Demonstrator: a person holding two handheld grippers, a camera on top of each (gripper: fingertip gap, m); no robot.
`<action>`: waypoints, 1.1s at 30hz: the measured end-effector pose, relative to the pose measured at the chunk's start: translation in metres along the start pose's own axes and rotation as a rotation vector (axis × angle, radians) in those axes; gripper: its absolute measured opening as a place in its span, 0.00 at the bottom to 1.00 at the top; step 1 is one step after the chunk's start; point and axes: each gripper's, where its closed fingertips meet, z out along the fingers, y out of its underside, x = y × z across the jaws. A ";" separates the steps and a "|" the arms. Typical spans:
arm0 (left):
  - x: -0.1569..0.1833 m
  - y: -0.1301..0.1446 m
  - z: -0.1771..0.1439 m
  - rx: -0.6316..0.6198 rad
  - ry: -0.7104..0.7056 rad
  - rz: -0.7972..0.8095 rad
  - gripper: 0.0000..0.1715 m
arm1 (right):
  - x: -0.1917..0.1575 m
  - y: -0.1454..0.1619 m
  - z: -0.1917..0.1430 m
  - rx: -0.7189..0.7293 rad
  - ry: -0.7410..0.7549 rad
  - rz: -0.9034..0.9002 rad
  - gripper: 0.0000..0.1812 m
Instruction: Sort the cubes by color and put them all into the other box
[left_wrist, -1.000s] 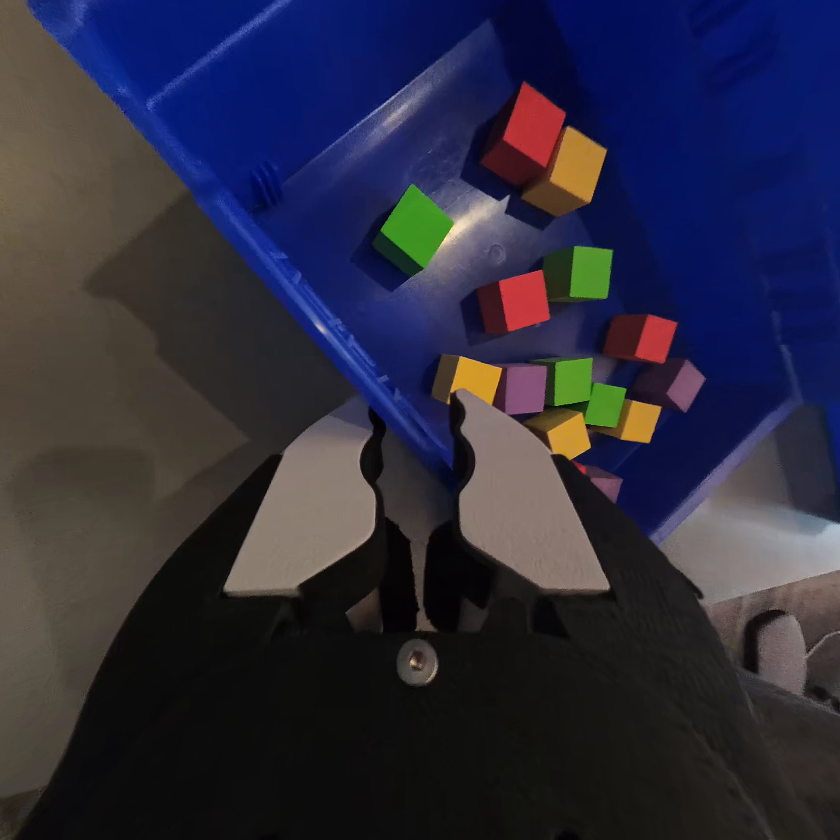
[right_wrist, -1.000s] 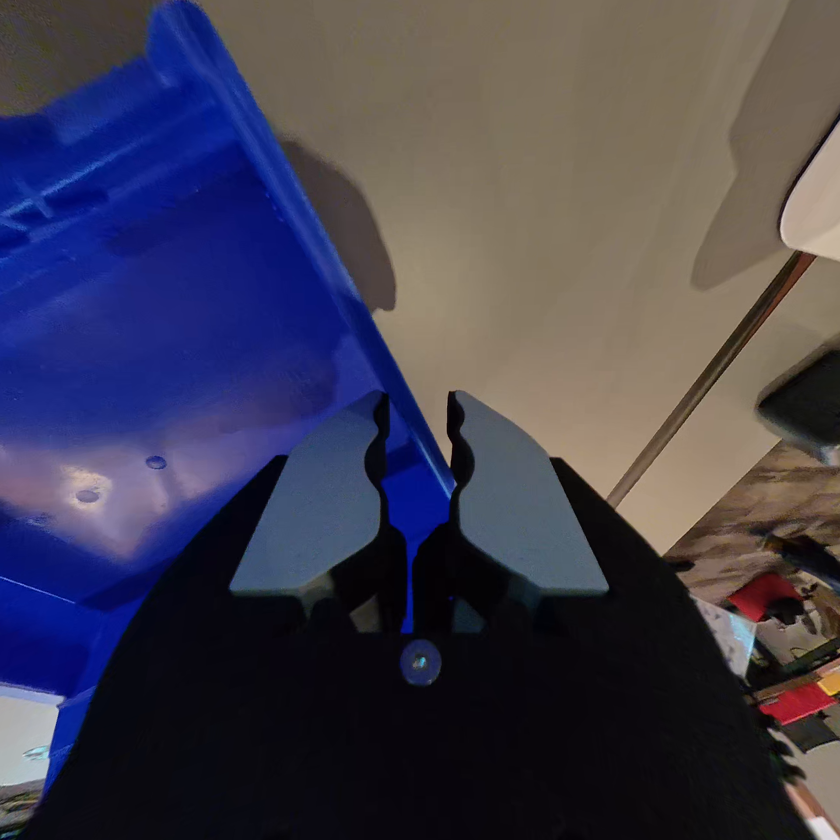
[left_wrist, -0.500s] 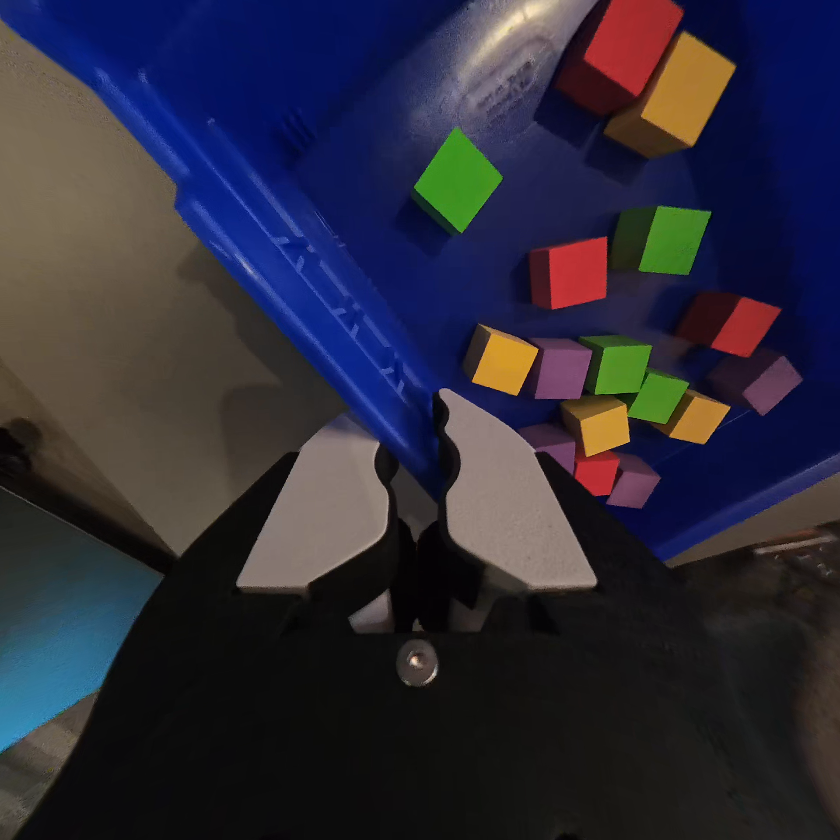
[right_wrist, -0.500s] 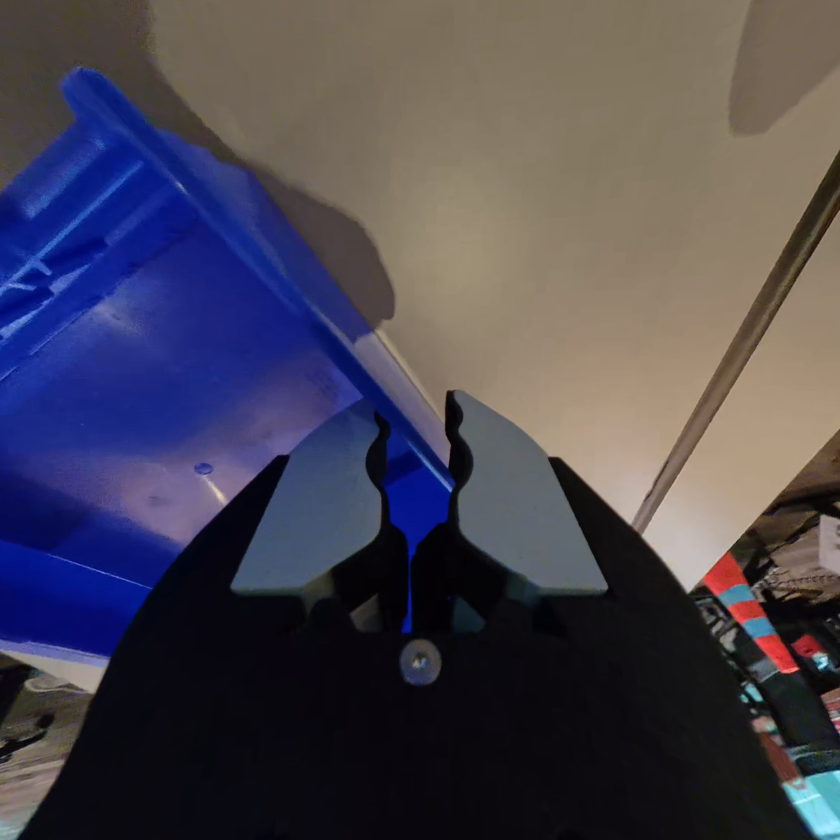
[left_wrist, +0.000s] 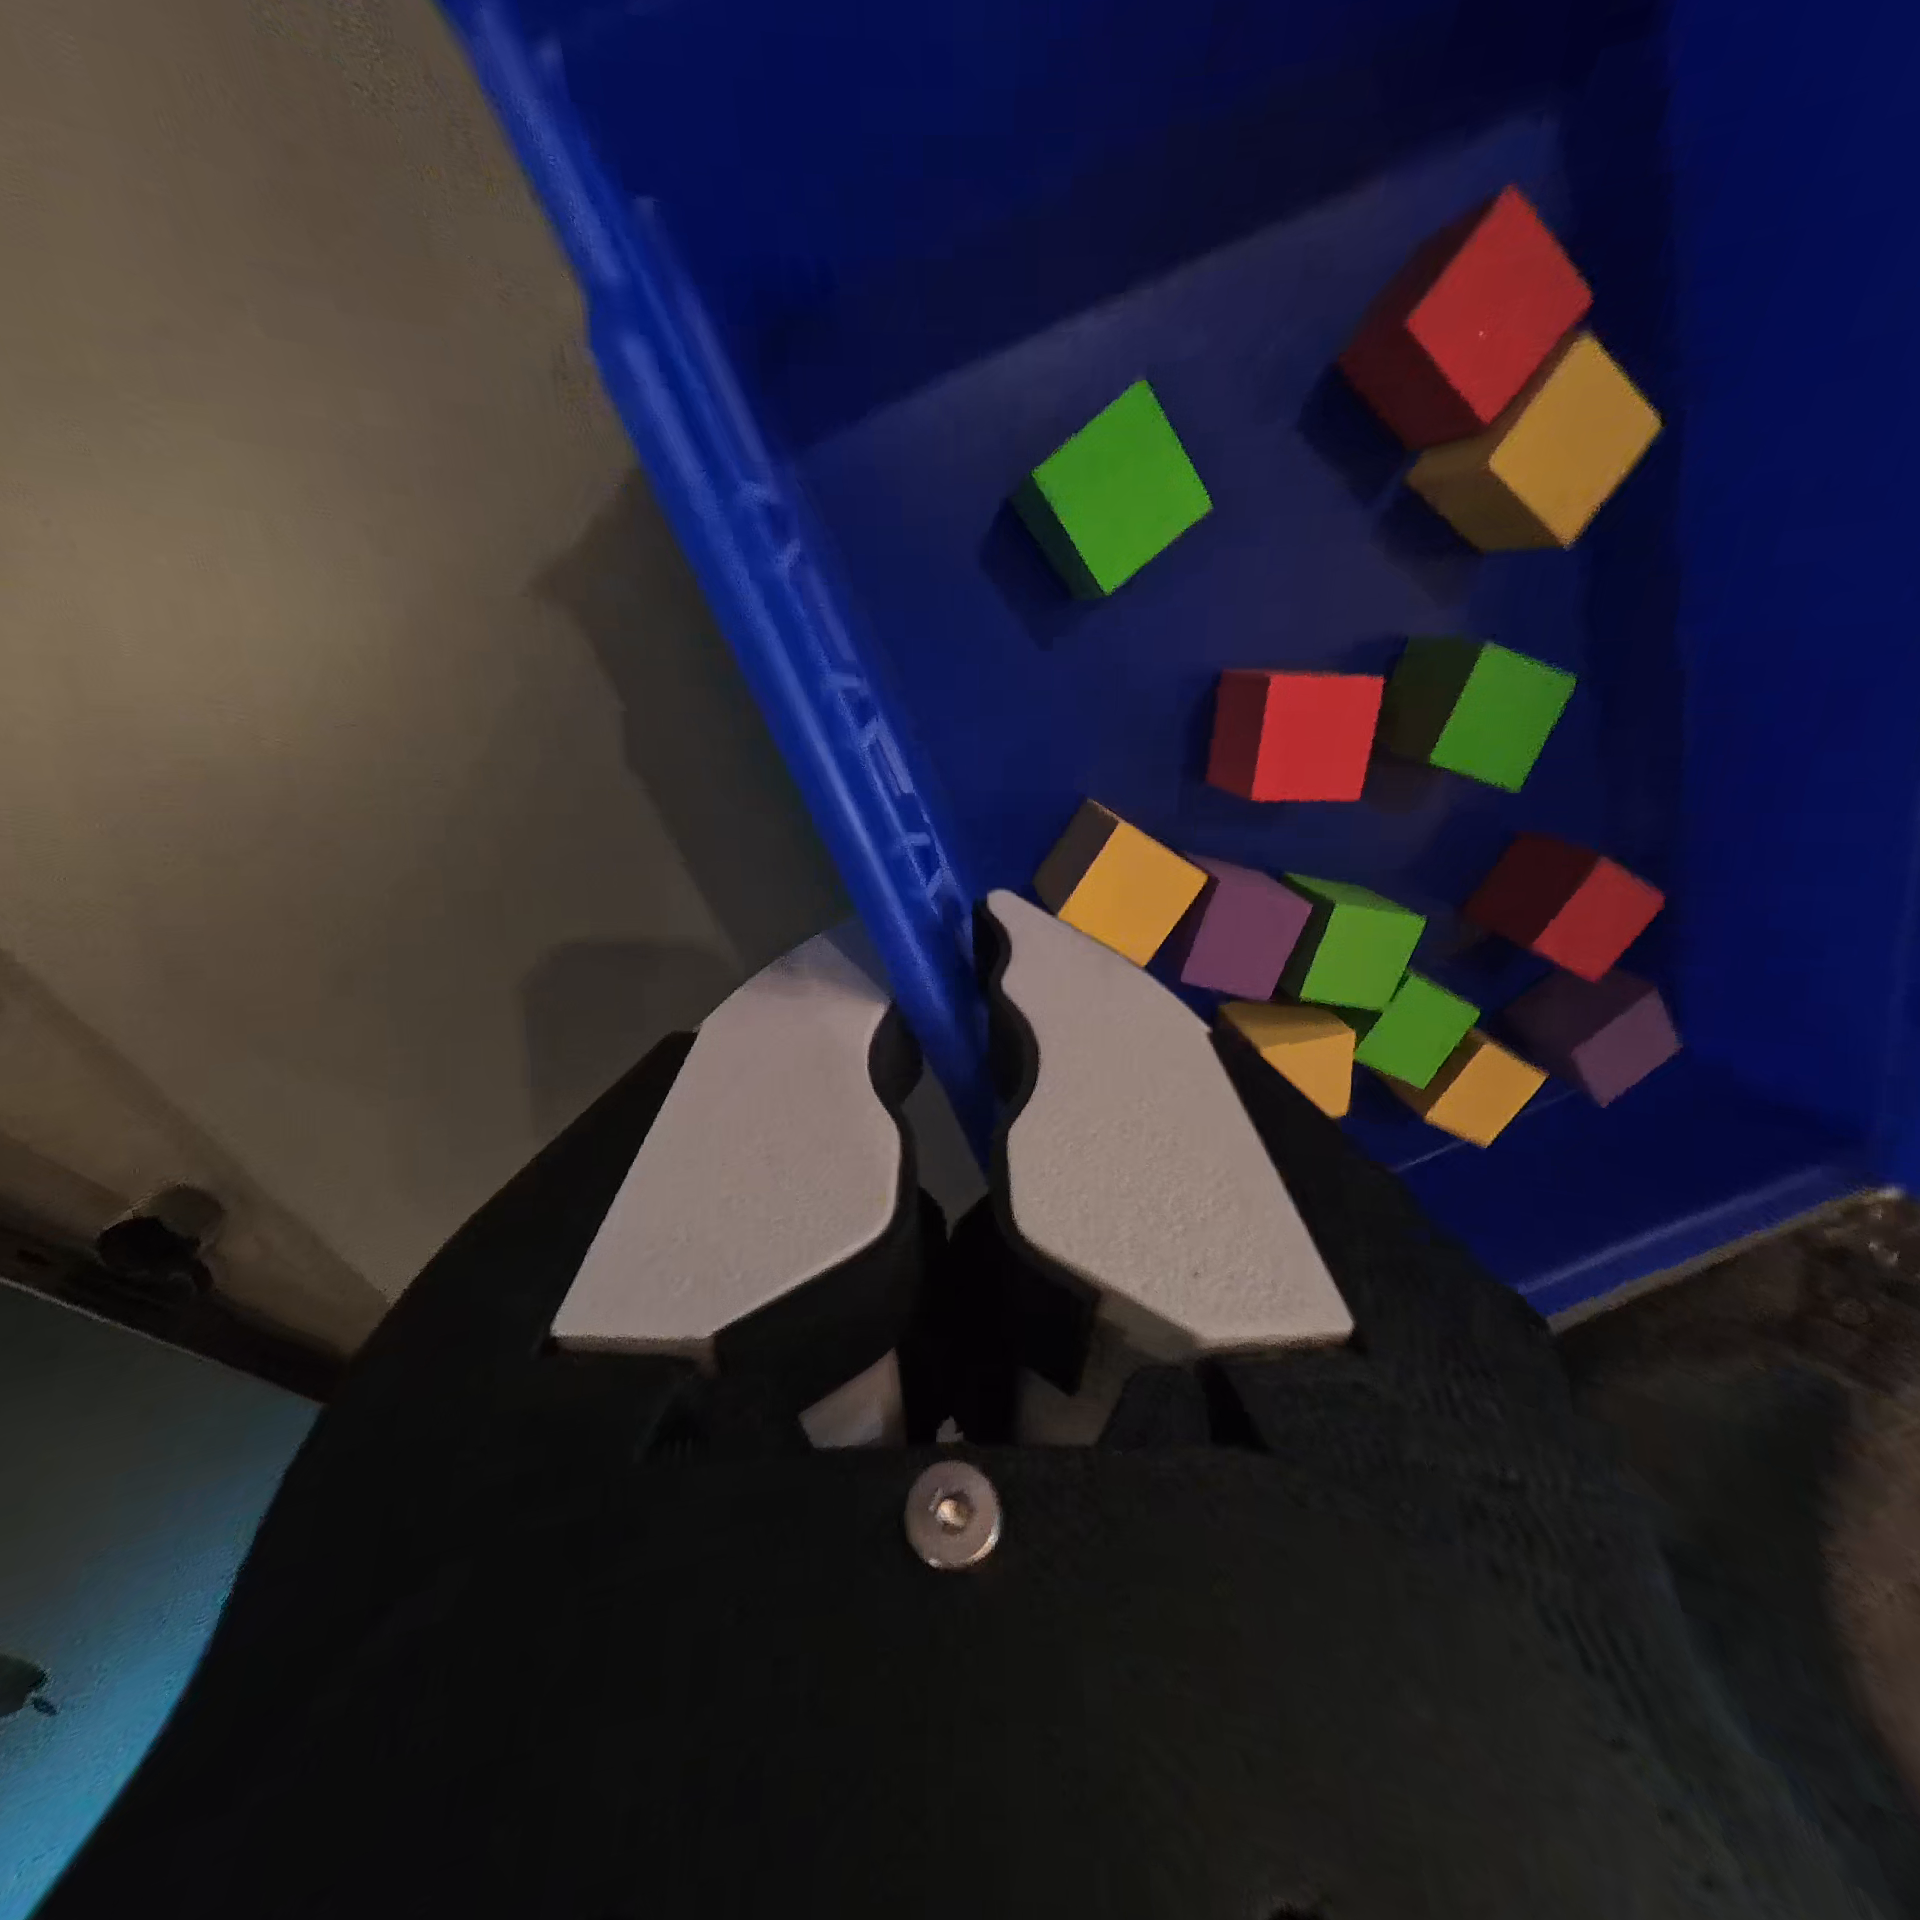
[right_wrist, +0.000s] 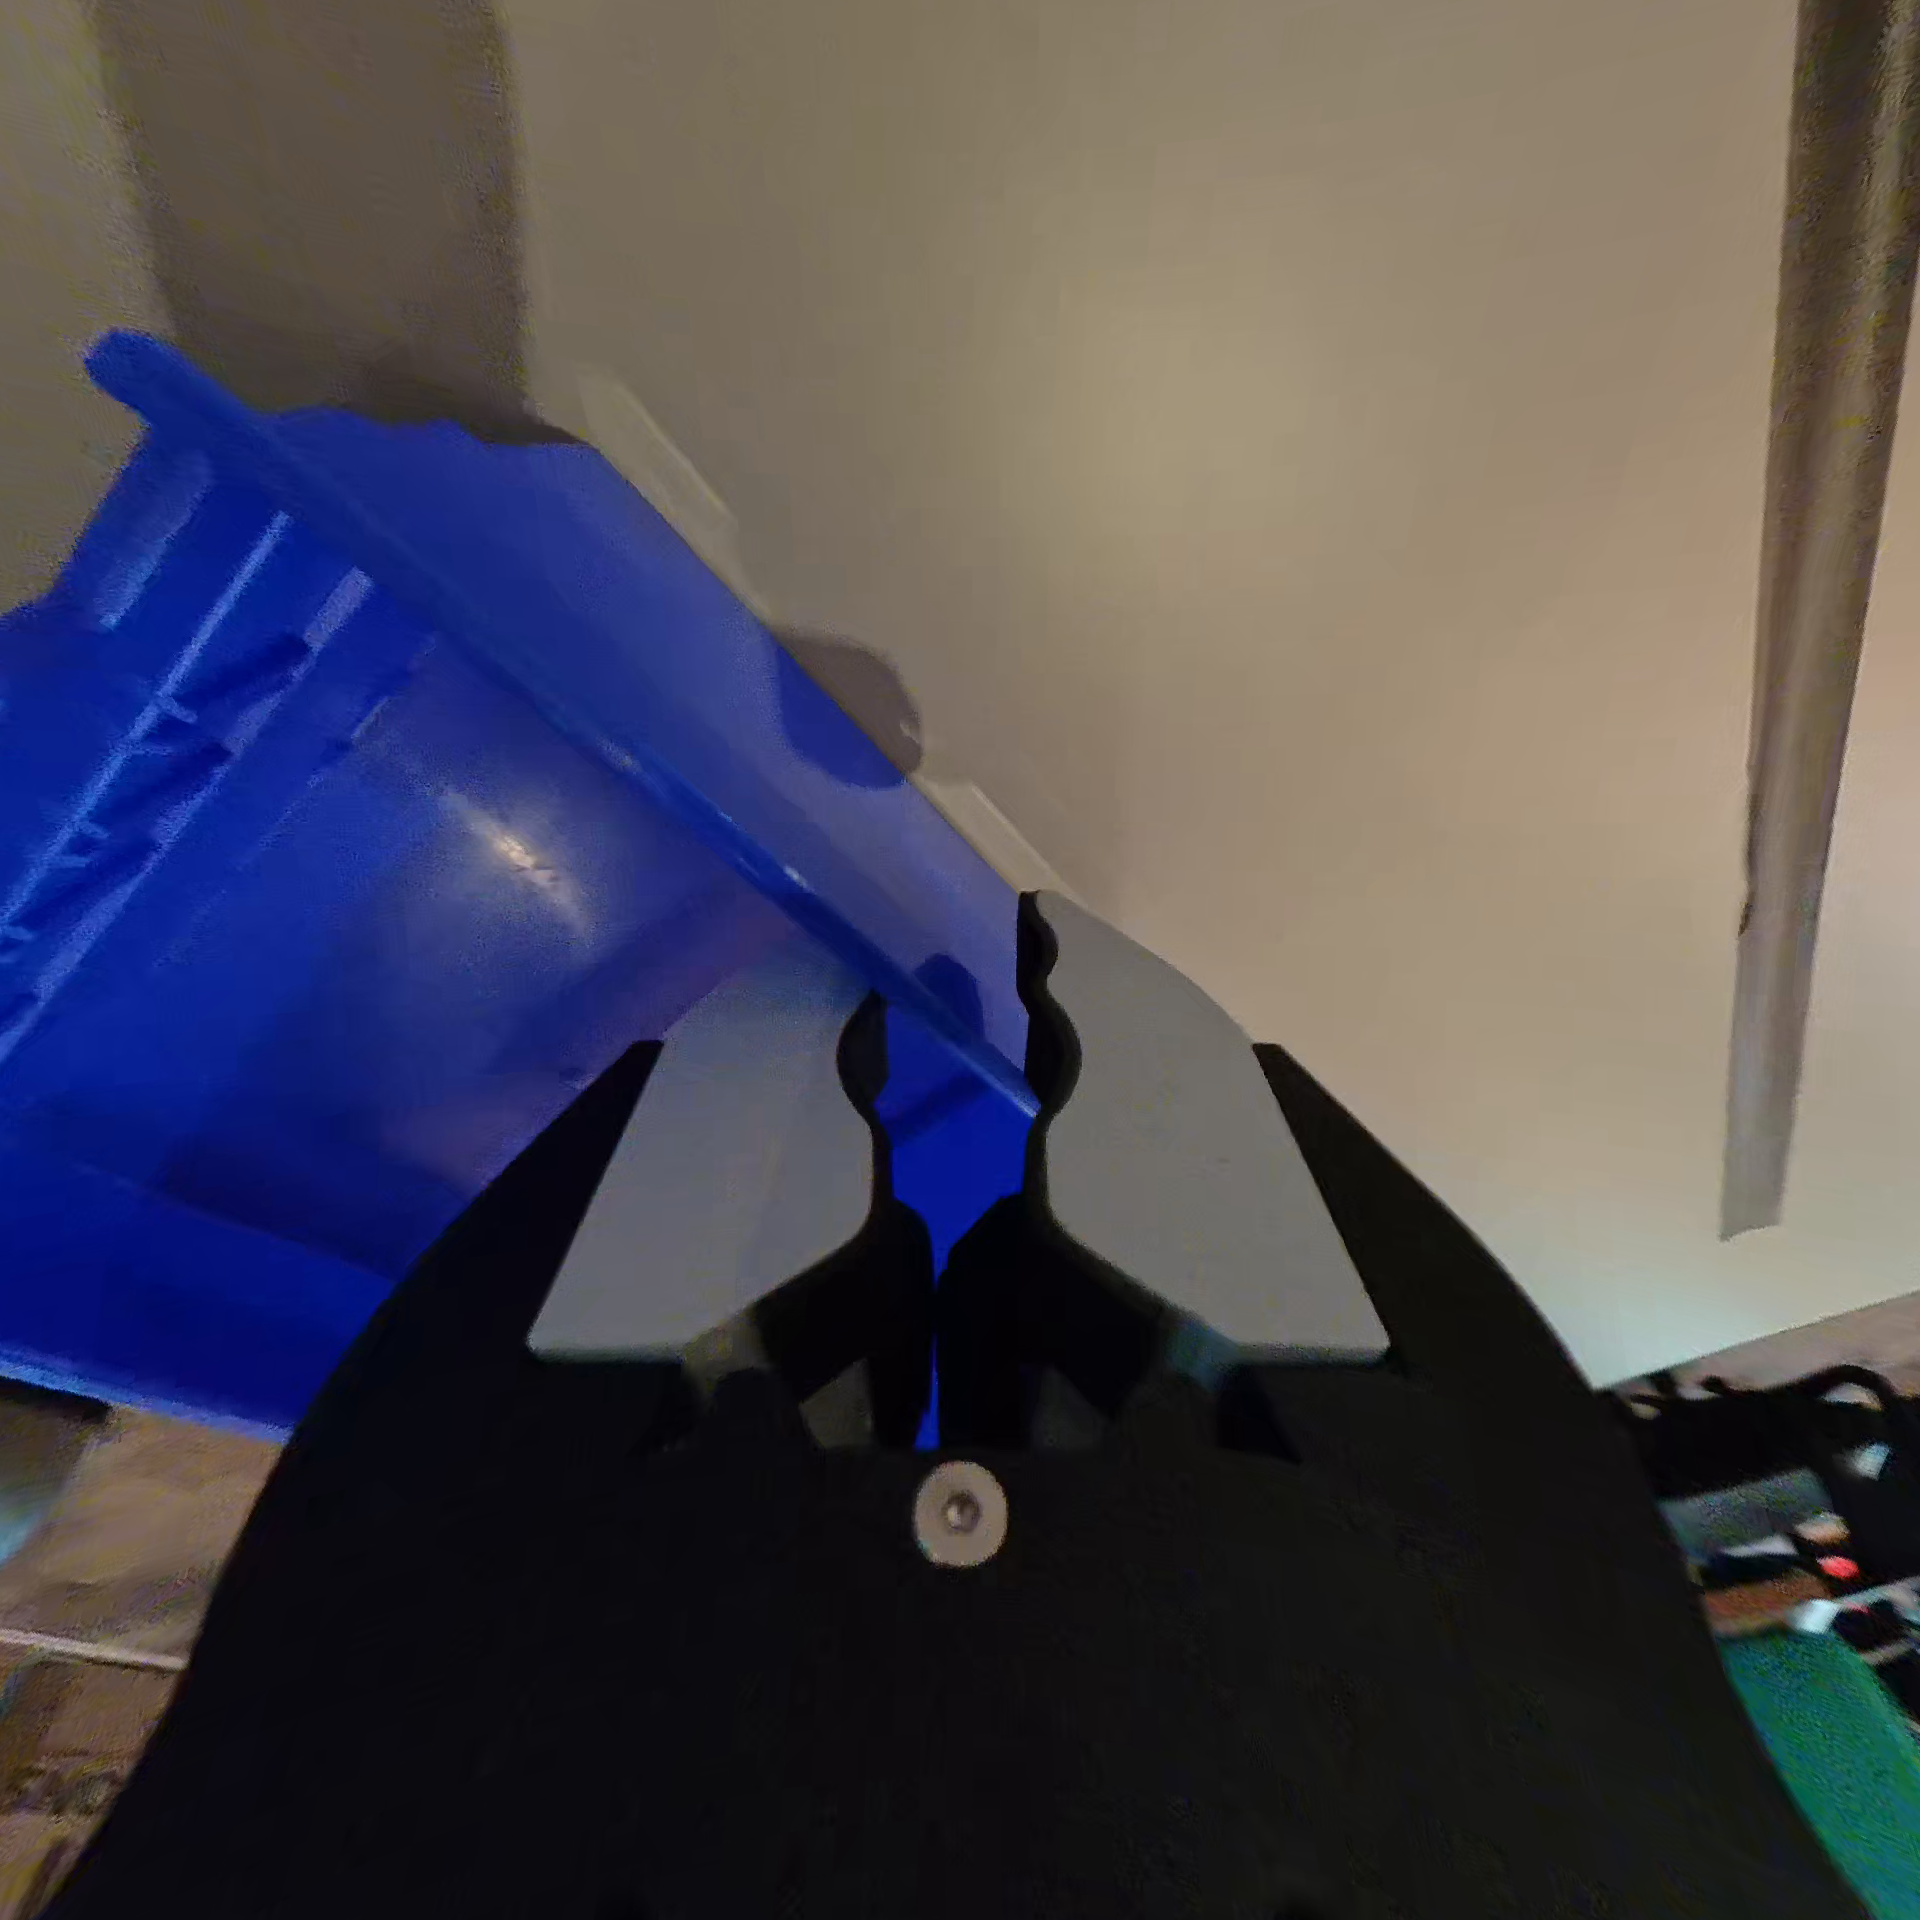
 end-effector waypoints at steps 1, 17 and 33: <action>-0.002 -0.005 0.001 0.015 -0.013 -0.004 0.04 | 0.002 0.000 0.000 0.014 -0.017 0.025 0.13; 0.004 -0.015 -0.048 0.227 -0.187 -0.038 0.34 | -0.016 0.101 -0.088 0.225 0.281 0.274 0.32; 0.006 0.014 -0.013 0.061 -0.134 -0.163 0.05 | -0.023 0.152 0.003 0.245 -0.173 0.609 0.04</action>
